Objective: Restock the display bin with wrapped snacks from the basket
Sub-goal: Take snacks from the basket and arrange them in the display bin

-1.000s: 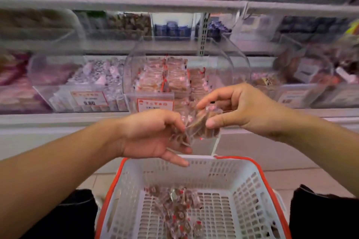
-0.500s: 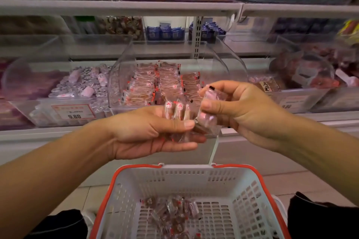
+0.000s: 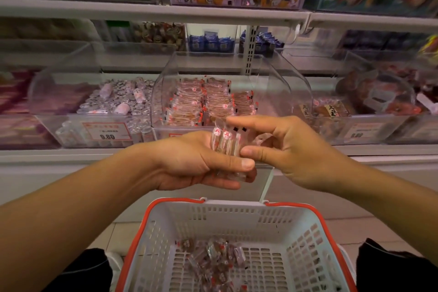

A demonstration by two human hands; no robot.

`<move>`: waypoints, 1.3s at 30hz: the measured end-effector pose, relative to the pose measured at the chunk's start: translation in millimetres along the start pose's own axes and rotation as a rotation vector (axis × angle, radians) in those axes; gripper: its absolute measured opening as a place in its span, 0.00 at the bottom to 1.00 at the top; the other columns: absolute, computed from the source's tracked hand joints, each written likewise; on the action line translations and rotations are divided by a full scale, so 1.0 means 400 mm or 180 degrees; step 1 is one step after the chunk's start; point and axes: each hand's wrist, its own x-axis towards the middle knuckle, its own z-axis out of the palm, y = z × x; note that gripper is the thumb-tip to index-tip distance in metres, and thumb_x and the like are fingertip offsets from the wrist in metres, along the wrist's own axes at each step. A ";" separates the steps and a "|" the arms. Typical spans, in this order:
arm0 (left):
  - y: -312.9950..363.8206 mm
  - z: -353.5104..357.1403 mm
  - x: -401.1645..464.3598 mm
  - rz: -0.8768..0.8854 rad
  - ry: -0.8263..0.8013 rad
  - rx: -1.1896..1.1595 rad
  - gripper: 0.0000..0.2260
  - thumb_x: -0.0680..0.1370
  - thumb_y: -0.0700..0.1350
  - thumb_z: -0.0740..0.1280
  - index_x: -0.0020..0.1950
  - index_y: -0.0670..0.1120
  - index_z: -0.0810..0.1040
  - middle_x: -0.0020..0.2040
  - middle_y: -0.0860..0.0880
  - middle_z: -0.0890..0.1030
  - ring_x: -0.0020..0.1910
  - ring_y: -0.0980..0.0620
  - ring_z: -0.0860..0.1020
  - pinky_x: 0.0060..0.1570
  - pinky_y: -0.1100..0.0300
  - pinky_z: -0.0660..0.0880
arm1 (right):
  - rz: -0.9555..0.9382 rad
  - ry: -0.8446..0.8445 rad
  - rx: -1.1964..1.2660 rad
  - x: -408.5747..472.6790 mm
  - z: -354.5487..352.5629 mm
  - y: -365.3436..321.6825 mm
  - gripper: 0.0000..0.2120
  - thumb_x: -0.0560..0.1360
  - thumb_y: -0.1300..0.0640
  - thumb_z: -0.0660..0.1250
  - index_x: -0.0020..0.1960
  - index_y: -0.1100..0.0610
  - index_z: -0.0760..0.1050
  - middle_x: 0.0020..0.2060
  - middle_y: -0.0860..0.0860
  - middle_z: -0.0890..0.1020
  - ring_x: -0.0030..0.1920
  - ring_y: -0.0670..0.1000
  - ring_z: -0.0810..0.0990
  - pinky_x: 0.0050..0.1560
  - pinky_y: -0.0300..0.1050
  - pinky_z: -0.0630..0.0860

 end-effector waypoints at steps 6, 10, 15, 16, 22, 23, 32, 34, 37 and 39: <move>0.008 0.004 -0.012 -0.0092 -0.0149 0.0666 0.11 0.68 0.37 0.76 0.49 0.43 0.81 0.50 0.39 0.83 0.46 0.48 0.83 0.35 0.64 0.78 | -0.0092 -0.0612 -0.0311 0.012 -0.046 -0.026 0.32 0.69 0.60 0.79 0.69 0.47 0.73 0.55 0.44 0.81 0.58 0.47 0.81 0.58 0.45 0.78; 0.044 -0.006 -0.018 0.0048 -0.0070 0.0947 0.19 0.66 0.40 0.78 0.54 0.41 0.78 0.49 0.41 0.83 0.44 0.49 0.83 0.32 0.65 0.75 | -0.0341 -0.0913 -0.0988 0.042 -0.077 -0.065 0.22 0.67 0.58 0.80 0.58 0.49 0.79 0.48 0.44 0.80 0.50 0.48 0.81 0.52 0.47 0.78; 0.103 -0.051 -0.015 0.0456 0.0347 0.0773 0.23 0.70 0.59 0.72 0.57 0.44 0.77 0.45 0.44 0.85 0.39 0.51 0.82 0.24 0.66 0.69 | -0.0409 -0.0798 -0.1363 0.117 -0.099 -0.100 0.15 0.65 0.50 0.78 0.50 0.49 0.80 0.42 0.47 0.82 0.41 0.47 0.81 0.43 0.48 0.79; 0.116 -0.068 -0.011 0.0540 0.0649 0.0555 0.25 0.72 0.63 0.68 0.59 0.44 0.77 0.48 0.43 0.85 0.39 0.50 0.81 0.24 0.65 0.70 | -0.0309 -0.0706 -0.1208 0.138 -0.110 -0.100 0.15 0.66 0.49 0.77 0.50 0.50 0.80 0.41 0.49 0.84 0.39 0.48 0.81 0.41 0.48 0.79; 0.125 -0.153 0.014 0.1422 0.3006 0.1415 0.04 0.82 0.49 0.64 0.51 0.52 0.77 0.47 0.50 0.83 0.48 0.51 0.82 0.45 0.59 0.81 | 0.0716 -0.0626 -0.1032 0.259 -0.145 -0.035 0.12 0.66 0.45 0.77 0.44 0.52 0.85 0.37 0.47 0.86 0.36 0.43 0.81 0.43 0.46 0.75; 0.117 -0.156 0.020 0.1423 0.2965 0.1658 0.02 0.81 0.47 0.66 0.51 0.52 0.77 0.47 0.51 0.82 0.48 0.54 0.81 0.47 0.61 0.80 | 0.0807 -0.0764 -0.1107 0.271 -0.135 -0.021 0.11 0.67 0.46 0.77 0.44 0.53 0.85 0.38 0.48 0.86 0.38 0.46 0.82 0.45 0.48 0.77; 0.080 -0.154 0.034 0.0983 0.2458 0.3744 0.14 0.76 0.51 0.71 0.62 0.55 0.81 0.59 0.57 0.81 0.57 0.57 0.77 0.56 0.62 0.69 | 0.0352 -0.0791 -0.2043 0.308 -0.032 0.027 0.18 0.64 0.47 0.80 0.51 0.51 0.82 0.42 0.49 0.83 0.42 0.50 0.81 0.45 0.50 0.80; 0.077 -0.152 0.039 0.0881 0.2287 0.4017 0.12 0.77 0.51 0.70 0.60 0.56 0.82 0.55 0.56 0.83 0.51 0.56 0.78 0.51 0.62 0.69 | 0.0206 -0.0657 -0.2188 0.307 -0.031 0.028 0.23 0.62 0.45 0.82 0.54 0.48 0.82 0.42 0.45 0.83 0.40 0.44 0.79 0.41 0.42 0.78; 0.079 -0.150 0.050 0.0698 0.2172 0.4173 0.10 0.78 0.52 0.68 0.57 0.57 0.83 0.52 0.56 0.84 0.46 0.57 0.77 0.47 0.63 0.69 | 0.0062 -0.0557 -0.2387 0.309 -0.037 0.039 0.23 0.60 0.42 0.82 0.53 0.47 0.84 0.41 0.42 0.82 0.38 0.39 0.76 0.38 0.35 0.71; 0.087 -0.152 0.057 0.0626 0.2170 0.4268 0.09 0.78 0.53 0.69 0.57 0.57 0.84 0.51 0.55 0.85 0.44 0.56 0.76 0.45 0.63 0.69 | 0.0007 -0.0561 -0.2474 0.310 -0.035 0.046 0.22 0.61 0.41 0.81 0.53 0.47 0.85 0.41 0.42 0.82 0.40 0.41 0.77 0.40 0.38 0.72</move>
